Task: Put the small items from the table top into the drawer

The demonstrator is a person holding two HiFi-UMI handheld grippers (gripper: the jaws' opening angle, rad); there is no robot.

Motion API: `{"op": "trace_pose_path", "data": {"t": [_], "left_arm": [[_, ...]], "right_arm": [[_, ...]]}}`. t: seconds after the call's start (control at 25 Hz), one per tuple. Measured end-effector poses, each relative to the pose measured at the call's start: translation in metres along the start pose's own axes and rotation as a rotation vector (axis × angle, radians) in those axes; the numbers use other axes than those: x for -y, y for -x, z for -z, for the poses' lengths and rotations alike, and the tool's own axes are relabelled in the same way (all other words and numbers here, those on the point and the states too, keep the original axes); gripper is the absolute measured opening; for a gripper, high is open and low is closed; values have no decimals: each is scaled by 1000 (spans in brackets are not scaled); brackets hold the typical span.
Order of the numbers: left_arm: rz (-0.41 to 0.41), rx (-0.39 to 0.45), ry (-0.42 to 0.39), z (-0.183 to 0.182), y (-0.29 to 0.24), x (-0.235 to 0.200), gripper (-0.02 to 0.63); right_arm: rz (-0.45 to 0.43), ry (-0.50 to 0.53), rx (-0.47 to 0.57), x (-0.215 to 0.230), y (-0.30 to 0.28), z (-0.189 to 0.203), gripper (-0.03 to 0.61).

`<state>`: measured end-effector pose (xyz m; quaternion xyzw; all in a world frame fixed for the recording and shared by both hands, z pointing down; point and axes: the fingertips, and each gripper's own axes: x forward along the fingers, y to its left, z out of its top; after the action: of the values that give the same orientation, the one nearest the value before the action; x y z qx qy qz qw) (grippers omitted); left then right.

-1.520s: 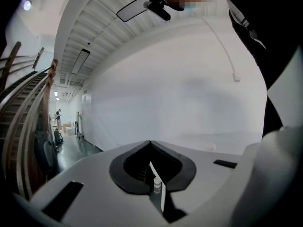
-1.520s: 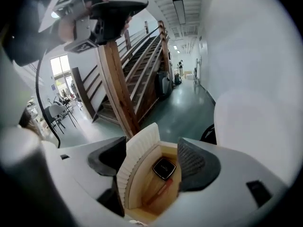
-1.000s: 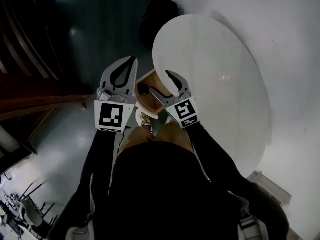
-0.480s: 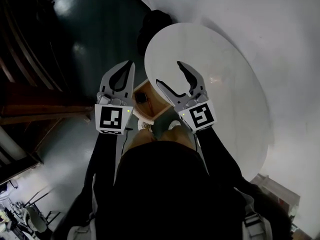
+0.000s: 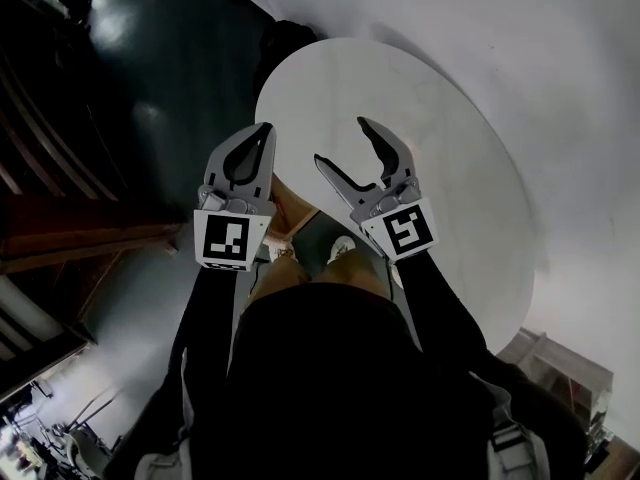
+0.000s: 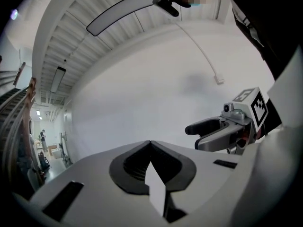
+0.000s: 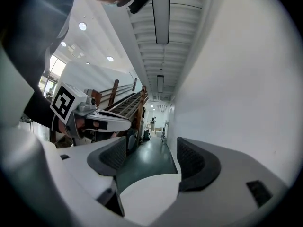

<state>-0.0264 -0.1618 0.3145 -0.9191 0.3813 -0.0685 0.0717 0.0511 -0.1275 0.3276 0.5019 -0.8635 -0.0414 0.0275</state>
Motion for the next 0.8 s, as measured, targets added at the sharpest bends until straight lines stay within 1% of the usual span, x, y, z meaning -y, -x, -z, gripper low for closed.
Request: {"op": "trace_pose_path", "data": {"t": [0.12, 0.28, 0.4, 0.52, 0.64, 0.72, 0.8], "left_arm": [[51, 4, -16, -4, -19, 26, 14], [103, 6, 0, -10, -43, 60, 14], [148, 19, -25, -13, -60, 87, 14], [172, 17, 0, -18, -71, 110, 14], [178, 6, 0, -17, -78, 122, 14], [182, 5, -9, -15, -81, 129, 14], [182, 3, -1, -15, -82, 133, 14]], "right_arm": [[47, 2, -5, 24, 23, 1, 353], [109, -5, -18, 54, 53, 7, 353], [155, -12, -27, 76, 78, 12, 353], [188, -23, -27, 93, 100, 14, 353], [194, -21, -36, 106, 110, 20, 353], [182, -8, -58, 110, 115, 30, 353], [172, -17, -64, 112, 115, 33, 353]]}}
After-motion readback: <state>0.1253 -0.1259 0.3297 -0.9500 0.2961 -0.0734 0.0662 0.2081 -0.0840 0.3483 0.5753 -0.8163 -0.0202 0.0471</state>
